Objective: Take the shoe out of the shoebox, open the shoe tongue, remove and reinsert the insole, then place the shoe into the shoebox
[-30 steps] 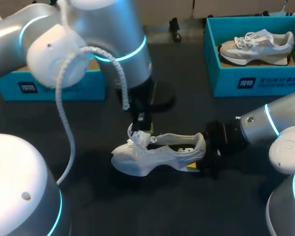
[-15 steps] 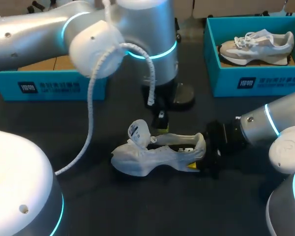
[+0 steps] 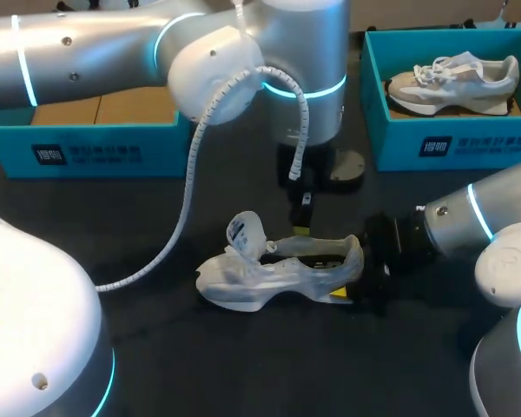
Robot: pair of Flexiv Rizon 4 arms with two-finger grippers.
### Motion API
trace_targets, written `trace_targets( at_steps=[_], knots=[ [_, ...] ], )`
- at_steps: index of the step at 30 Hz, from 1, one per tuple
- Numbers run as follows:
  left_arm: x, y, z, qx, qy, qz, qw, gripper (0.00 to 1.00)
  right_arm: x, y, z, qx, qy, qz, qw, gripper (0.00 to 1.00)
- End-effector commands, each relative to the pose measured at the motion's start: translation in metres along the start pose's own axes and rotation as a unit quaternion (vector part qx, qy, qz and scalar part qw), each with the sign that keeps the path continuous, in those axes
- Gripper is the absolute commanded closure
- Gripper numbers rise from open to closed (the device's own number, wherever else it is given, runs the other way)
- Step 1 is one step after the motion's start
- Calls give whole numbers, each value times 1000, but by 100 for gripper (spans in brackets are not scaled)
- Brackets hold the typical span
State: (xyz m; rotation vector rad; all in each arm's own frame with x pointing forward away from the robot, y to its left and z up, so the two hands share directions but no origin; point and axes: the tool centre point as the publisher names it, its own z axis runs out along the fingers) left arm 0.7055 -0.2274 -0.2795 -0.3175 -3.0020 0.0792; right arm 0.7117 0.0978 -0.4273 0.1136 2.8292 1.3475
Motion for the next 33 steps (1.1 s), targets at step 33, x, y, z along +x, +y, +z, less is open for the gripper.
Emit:
trace_targets(
  at_steps=[33],
  knots=[
    [4, -3, 42, 43, -7, -2, 999, 100, 0, 0, 1, 2, -1, 1, 1000, 100]
  ],
)
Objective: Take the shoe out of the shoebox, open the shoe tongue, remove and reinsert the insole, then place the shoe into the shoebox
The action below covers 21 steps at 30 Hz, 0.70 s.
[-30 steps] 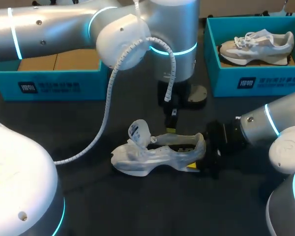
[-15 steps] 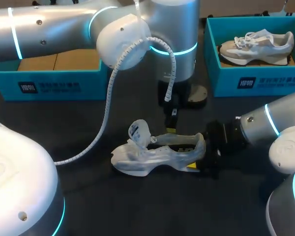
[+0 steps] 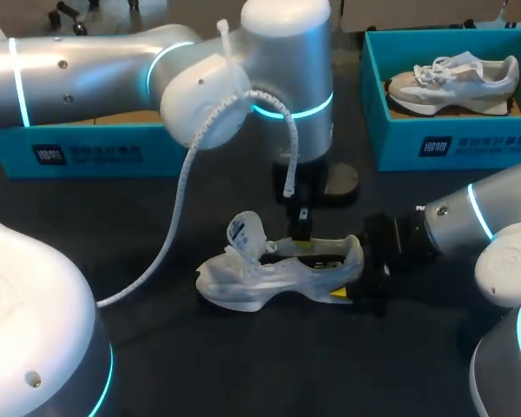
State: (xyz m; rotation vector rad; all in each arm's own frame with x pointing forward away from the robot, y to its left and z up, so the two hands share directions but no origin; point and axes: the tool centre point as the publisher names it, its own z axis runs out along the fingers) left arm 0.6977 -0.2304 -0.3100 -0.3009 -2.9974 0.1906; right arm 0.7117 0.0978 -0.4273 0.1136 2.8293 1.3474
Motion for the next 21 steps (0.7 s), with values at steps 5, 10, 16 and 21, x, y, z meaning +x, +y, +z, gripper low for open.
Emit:
trace_targets(
  at_steps=[5, 10, 16, 21],
  knots=[
    [-4, -4, 23, 1, 2, 0, 1000, 100, 0, 0, 1, 2, -1, 1, 1000, 100],
    [-8, -8, 35, -3, 6, 7, 1000, 100, 0, 0, 1, 2, -1, 1, 1000, 100],
    [-11, -11, 47, -2, 9, 9, 1000, 100, 0, 0, 1, 2, -1, 1, 1000, 100],
    [-15, -9, 58, -6, 11, 8, 1000, 100, 0, 0, 1, 2, -1, 1, 1000, 100]
  ],
)
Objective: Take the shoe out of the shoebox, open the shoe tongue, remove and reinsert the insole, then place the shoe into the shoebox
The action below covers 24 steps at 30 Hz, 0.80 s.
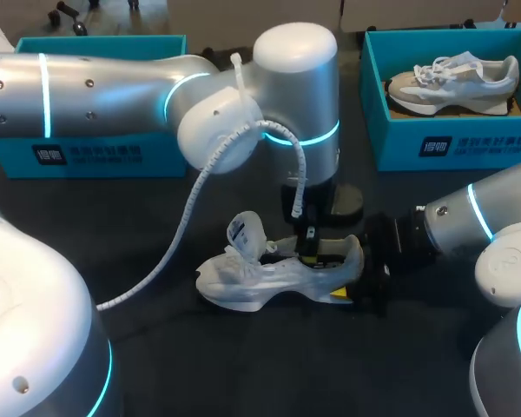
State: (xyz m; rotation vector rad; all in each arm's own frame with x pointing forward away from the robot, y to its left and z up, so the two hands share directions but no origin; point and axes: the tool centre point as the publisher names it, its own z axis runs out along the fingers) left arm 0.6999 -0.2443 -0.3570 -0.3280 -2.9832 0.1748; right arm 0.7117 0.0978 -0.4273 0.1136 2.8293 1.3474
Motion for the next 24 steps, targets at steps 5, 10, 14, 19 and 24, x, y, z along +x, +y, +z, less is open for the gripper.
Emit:
trace_targets(
  at_steps=[5, 10, 14, 19, 24],
  knots=[
    [-5, 0, 15, -3, 15, 0, 1000, 100, 0, 0, 1, 2, -1, 1, 1000, 100],
    [0, 1, 20, 5, 23, 5, 1000, 100, 0, 0, 1, 2, -1, 1, 1000, 100],
    [4, -1, 25, 4, 32, 14, 999, 100, 0, 0, 1, 2, -1, 1, 1000, 100],
    [11, -2, 29, 9, 37, 22, 999, 98, 0, 0, 1, 2, -1, 1, 1000, 100],
    [12, -4, 32, 8, 41, 25, 999, 78, 0, 0, 1, 2, -1, 1, 1000, 100]
  ],
)
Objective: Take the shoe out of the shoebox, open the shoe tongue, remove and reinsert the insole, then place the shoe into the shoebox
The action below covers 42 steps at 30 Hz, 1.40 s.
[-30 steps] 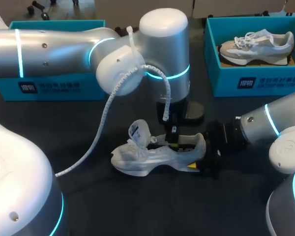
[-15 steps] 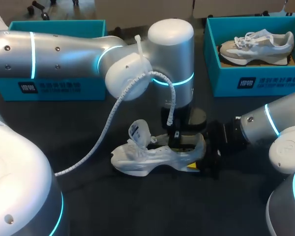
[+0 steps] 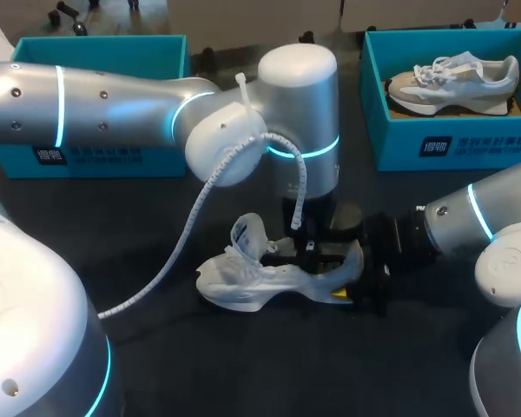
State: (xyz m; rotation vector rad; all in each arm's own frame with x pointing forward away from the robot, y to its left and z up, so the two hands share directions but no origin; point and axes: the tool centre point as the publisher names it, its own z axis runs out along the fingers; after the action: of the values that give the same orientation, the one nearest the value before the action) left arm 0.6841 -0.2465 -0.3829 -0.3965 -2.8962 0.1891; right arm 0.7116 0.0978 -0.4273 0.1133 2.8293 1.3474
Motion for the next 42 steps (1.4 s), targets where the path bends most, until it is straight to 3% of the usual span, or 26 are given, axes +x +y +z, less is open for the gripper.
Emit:
trace_targets(
  at_steps=[1, 6, 17, 22, 25, 27, 32, 35, 42],
  knots=[
    [1, -2, 5, -1, 2, 1, 1000, 75, 0, 0, 1, 2, -1, 1, 1000, 100],
    [-3, -1, 11, -4, 2, -2, 1000, 62, 0, 0, 1, 2, -1, 1, 1000, 100],
    [-8, 4, 26, -4, -25, 10, 1000, 64, 0, 0, 1, 2, -1, 1, 1000, 100],
    [-11, 9, 34, -4, -30, 20, 999, 55, 0, 0, 1, 2, -1, 1, 1000, 100],
    [-13, 11, 41, -8, -31, 20, 999, 55, 0, 0, 1, 2, -1, 1, 1000, 100],
    [-15, 12, 45, -9, -37, 27, 999, 57, 0, 0, 1, 2, -1, 1, 1000, 100],
    [-20, 13, 53, -16, -55, 36, 998, 89, 0, 0, 1, 2, -1, 1, 1000, 100],
    [-23, 15, 55, -21, -61, 38, 997, 100, 0, 0, 1, 2, -1, 1, 1000, 100],
    [-32, 20, 46, -17, -68, 29, 997, 100, 0, 0, 1, 2, -1, 1, 1000, 100]
  ],
)
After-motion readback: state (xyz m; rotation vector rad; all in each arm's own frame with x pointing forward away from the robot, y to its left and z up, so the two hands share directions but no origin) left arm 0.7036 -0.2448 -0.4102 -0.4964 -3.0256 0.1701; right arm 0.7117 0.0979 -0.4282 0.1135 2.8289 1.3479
